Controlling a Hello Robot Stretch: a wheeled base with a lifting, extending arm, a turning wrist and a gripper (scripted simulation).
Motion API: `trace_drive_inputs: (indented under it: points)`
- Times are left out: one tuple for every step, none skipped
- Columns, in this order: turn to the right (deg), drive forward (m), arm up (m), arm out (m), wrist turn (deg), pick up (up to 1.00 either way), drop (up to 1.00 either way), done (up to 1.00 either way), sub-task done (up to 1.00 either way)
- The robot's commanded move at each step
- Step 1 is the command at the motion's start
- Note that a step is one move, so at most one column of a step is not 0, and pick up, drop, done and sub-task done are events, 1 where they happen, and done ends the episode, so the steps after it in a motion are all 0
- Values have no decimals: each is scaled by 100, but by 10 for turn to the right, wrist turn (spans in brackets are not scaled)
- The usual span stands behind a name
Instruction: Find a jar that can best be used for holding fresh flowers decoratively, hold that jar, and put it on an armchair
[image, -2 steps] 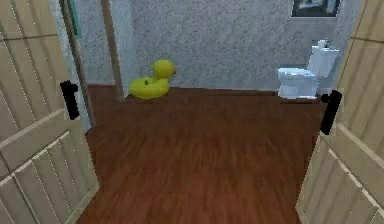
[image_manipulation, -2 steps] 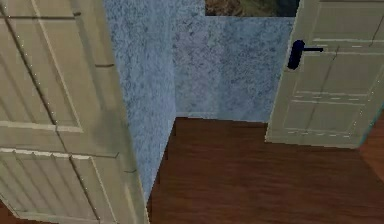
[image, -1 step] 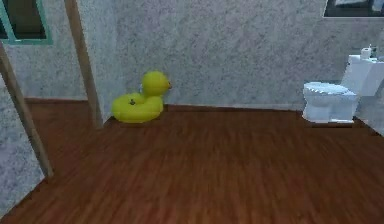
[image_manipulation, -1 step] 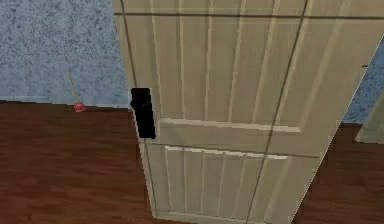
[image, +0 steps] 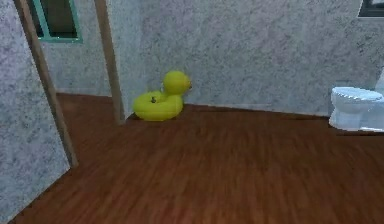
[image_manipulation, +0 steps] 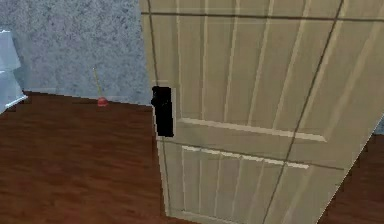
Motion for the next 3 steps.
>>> trace_drive_inputs:
  points:
    - [0,65,0,0,0,0,0,0,0]
    - [-300,0,0,0,0,0,0,0,0]
    - [-30,0,0,0,0,0,0,0,0]
